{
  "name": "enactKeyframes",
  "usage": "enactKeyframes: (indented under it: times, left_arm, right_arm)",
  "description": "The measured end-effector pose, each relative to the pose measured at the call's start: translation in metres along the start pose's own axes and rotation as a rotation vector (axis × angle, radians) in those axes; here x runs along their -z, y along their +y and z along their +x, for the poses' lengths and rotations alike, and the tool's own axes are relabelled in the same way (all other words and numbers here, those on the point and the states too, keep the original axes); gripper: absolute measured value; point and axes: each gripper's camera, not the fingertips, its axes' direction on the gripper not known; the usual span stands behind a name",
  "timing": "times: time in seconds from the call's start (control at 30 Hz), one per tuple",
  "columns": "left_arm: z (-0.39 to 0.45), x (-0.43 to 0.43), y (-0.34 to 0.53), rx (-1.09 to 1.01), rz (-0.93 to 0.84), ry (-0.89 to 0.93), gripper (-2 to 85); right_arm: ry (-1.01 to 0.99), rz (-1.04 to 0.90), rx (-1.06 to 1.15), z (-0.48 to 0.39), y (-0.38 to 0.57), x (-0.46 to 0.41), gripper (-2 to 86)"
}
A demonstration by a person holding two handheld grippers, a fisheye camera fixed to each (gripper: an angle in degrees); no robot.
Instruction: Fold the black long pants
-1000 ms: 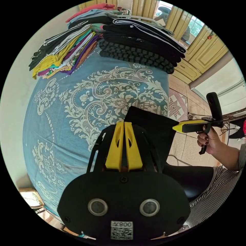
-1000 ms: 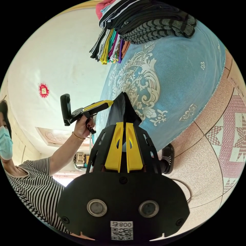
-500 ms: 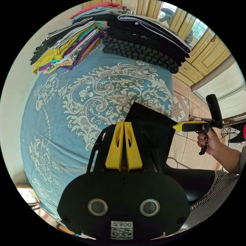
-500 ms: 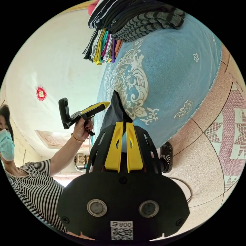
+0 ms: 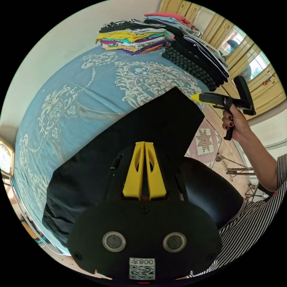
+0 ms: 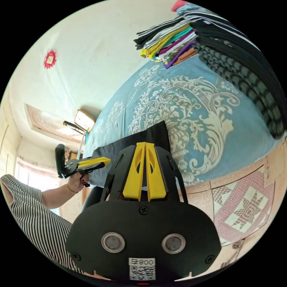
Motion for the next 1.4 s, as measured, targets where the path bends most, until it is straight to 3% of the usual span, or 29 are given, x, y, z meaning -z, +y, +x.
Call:
enactKeyframes:
  times: [0.17, 0.5, 0.57, 0.73, 1.07, 1.4]
  left_arm:
    - [-0.028, 0.011, 0.054, 0.069, -0.023, -0.037, 0.0]
    - [-0.106, 0.055, 0.173, 0.203, -0.048, -0.111, 0.0]
    - [-0.127, 0.048, 0.198, 0.262, -0.117, -0.108, 0.1]
    - [-0.170, 0.062, 0.242, 0.364, -0.076, -0.028, 0.0]
    - [-0.285, 0.115, 0.305, 0.496, 0.115, -0.007, 0.1]
    - [-0.364, 0.128, 0.340, 0.565, 0.186, 0.049, 0.3]
  right_arm:
    - [0.221, -0.165, 0.085, -0.033, -0.047, -0.088, 0.0]
    - [0.269, -0.185, 0.090, -0.064, -0.066, -0.167, 0.0]
    - [0.243, -0.170, 0.090, -0.078, -0.065, -0.189, 0.1]
    - [0.161, -0.174, 0.144, -0.118, -0.062, -0.242, 0.4]
    - [-0.184, -0.420, 0.423, -0.230, -0.094, -0.433, 7.1]
    - [-0.240, -0.519, 0.560, -0.277, -0.117, -0.591, 8.4]
